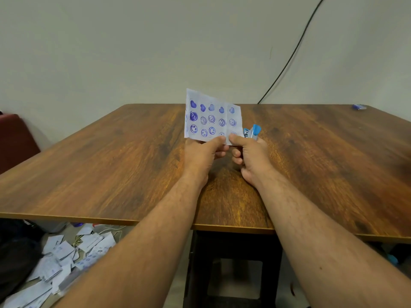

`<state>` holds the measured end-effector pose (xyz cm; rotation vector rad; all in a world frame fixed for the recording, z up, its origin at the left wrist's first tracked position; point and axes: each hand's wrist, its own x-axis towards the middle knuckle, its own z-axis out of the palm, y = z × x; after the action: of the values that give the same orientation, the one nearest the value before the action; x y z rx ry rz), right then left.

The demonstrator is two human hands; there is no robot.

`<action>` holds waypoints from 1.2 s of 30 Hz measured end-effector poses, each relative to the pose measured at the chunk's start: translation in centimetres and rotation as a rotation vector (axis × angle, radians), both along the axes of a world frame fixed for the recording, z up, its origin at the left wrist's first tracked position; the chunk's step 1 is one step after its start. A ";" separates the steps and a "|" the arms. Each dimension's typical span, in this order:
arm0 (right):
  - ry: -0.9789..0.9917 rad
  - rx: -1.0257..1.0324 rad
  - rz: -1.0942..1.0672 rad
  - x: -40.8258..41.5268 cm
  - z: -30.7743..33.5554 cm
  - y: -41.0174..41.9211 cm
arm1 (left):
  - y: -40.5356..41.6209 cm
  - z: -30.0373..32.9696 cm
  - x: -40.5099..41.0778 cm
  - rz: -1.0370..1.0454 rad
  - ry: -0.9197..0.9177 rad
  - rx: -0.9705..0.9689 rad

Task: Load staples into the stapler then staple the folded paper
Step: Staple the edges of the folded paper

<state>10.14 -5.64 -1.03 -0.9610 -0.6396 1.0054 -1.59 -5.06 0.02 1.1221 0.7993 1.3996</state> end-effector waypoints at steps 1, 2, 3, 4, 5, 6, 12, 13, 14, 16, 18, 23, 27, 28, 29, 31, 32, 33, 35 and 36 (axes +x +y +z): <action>0.008 -0.015 -0.034 0.1 0.0 0.1 | 0.2 -0.1 0.0 0.036 -0.003 0.004; 0.022 -0.032 -0.072 0.2 0.0 0.2 | 0.5 -0.2 0.0 0.093 0.000 0.004; 0.040 -0.047 -0.109 0.3 0.0 0.3 | 0.8 -0.4 0.0 0.186 0.029 0.004; 0.058 -0.054 -0.136 0.4 0.1 0.4 | 1.0 -0.5 -0.1 0.304 0.081 0.010; 0.065 -0.054 -0.153 0.4 0.1 0.4 | 1.0 -0.6 -0.3 0.432 0.138 0.025; 0.056 -0.058 -0.167 0.5 0.0 0.4 | 0.8 -0.6 -0.4 0.550 0.192 0.063; -0.149 -0.043 -0.102 0.1 -0.6 0.8 | 0.1 -1.0 0.2 0.472 0.830 0.566; -0.195 -0.030 -0.092 0.1 -0.6 0.8 | 0.1 -1.1 0.5 0.416 0.939 0.638; -0.239 -0.021 -0.084 0.0 -0.6 0.7 | 0.2 -1.0 0.6 0.368 1.025 0.707; -0.278 -0.021 -0.058 -0.1 -0.6 0.5 | 0.3 -0.6 0.4 0.326 1.170 0.765; -0.267 -0.030 -0.038 -0.2 -0.5 0.5 | 0.4 0.1 -0.3 0.332 1.332 0.725; -0.305 -0.027 0.005 -0.4 -0.3 0.1 | -0.4 0.6 -1.7 0.433 1.659 0.851; -0.333 -0.040 -0.006 -0.4 0.1 -0.4 | -0.8 1.4 -1.8 0.500 1.725 0.768; -0.336 -0.049 -0.023 -0.5 0.3 -0.6 | -0.8 1.6 -1.8 0.514 1.761 0.724; -0.338 -0.054 -0.038 -0.6 0.5 -0.8 | -0.6 1.8 -1.7 0.519 1.799 0.678; -0.351 -0.059 -0.049 -0.8 0.6 -1.2 | -0.4 2.1 -1.6 0.496 1.858 0.597; -0.360 -0.060 -0.048 -0.9 0.7 -1.4 | -0.3 2.3 -1.7 0.470 1.873 0.563; -0.374 -0.060 -0.050 -1.0 0.8 -1.6 | -0.3 2.4 -1.7 0.436 1.877 0.533; -0.451 -0.063 -0.088 -1.0 0.7 -1.6 | -0.2 2.7 -1.8 0.379 1.864 0.486; -0.534 -0.068 -0.132 -0.9 0.6 -1.5 | -0.2 2.7 -1.8 0.363 1.860 0.476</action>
<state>9.23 -7.18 -0.42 -1.3305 -0.9720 0.6540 -3.40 -5.30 2.76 2.7498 2.0132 0.3839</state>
